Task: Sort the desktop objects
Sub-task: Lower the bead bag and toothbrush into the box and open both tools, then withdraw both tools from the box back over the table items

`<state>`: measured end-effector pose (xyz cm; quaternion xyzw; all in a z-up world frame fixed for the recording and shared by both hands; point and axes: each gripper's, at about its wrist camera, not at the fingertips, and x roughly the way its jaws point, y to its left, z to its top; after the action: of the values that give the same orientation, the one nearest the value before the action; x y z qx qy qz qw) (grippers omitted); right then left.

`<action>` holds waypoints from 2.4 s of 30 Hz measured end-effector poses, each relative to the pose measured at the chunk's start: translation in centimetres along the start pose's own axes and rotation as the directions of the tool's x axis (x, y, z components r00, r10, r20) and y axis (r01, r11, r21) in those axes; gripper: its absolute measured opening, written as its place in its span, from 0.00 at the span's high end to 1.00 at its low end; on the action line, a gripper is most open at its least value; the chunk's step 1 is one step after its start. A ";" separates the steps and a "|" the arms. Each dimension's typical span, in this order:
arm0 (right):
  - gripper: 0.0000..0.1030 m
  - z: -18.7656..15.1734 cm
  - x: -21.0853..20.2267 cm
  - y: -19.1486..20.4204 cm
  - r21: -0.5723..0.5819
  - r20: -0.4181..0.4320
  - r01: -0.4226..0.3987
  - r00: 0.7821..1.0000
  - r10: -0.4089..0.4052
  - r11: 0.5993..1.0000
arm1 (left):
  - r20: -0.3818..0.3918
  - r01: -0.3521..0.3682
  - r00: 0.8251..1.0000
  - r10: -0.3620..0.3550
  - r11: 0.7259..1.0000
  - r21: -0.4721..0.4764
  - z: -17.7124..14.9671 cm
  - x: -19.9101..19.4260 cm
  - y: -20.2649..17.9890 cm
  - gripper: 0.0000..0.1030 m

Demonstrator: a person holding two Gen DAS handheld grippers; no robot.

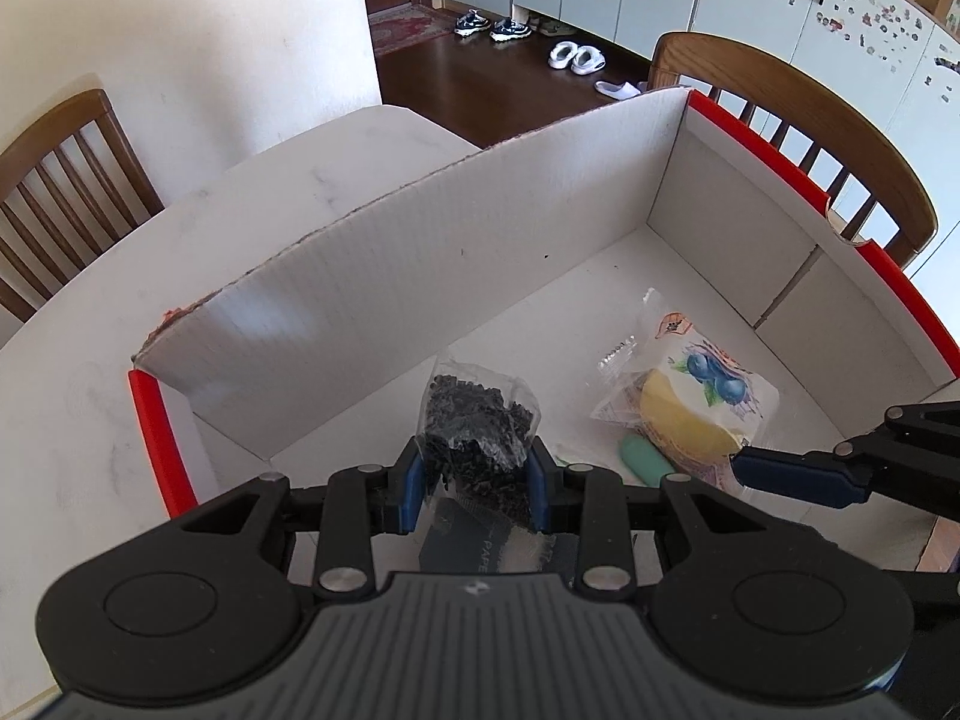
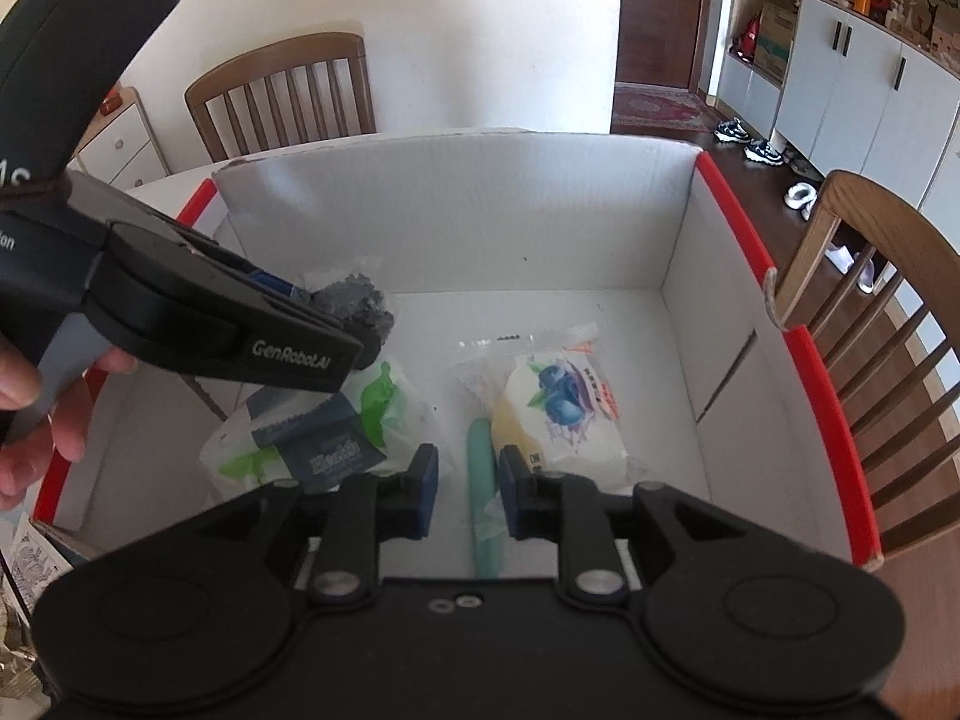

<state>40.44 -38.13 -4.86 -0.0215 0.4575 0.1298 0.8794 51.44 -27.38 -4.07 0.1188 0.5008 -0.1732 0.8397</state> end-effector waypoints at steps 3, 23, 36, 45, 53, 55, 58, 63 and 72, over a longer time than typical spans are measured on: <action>0.73 -0.1 -0.4 -0.2 0.007 0.005 -0.004 1.000 0.004 1.000 | 0.018 -0.001 1.000 0.001 1.000 -0.003 -0.3 -0.4 0.1 0.58; 0.53 -1.0 -5.1 0.0 -0.003 0.078 0.002 0.997 -0.002 1.000 | 0.119 0.022 0.993 -0.017 0.999 -0.043 -2.5 -6.3 0.2 0.34; 0.52 -2.3 -8.9 2.0 -0.006 0.128 0.028 0.991 -0.027 1.000 | 0.191 0.052 0.981 -0.042 0.997 -0.050 -6.3 -11.8 0.3 0.34; 0.49 -3.9 -11.4 4.9 -0.005 0.158 0.046 0.986 -0.045 0.999 | 0.229 0.075 0.971 -0.065 0.996 -0.037 -9.6 -15.5 1.1 0.34; 0.40 -5.9 -13.2 7.6 0.020 0.177 0.046 0.983 -0.049 0.999 | 0.260 0.098 0.961 -0.089 0.995 -0.021 -13.2 -19.1 2.1 0.34; 0.37 -6.5 -13.6 8.5 0.018 0.182 0.044 0.982 -0.047 0.999 | 0.265 0.099 0.960 -0.093 0.995 -0.010 -14.1 -19.9 2.3 0.32; 0.35 -7.4 -13.9 9.6 0.023 0.181 0.047 0.982 -0.050 0.999 | 0.276 0.105 0.956 -0.101 0.994 0.000 -15.5 -21.1 2.7 0.28; 0.31 -8.7 -14.6 11.4 0.030 0.186 0.052 0.981 -0.057 0.998 | 0.299 0.116 0.947 -0.114 0.993 0.013 -18.1 -22.8 3.3 0.17; 0.28 -11.1 -14.8 14.2 0.041 0.181 0.098 0.978 -0.103 0.994 | 0.334 0.124 0.934 -0.130 0.991 0.039 -22.7 -24.4 4.3 0.00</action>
<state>19.96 -29.24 1.81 -0.0185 0.3749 0.0793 0.9235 24.30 -10.82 6.84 0.0622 0.3555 -0.2492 0.8987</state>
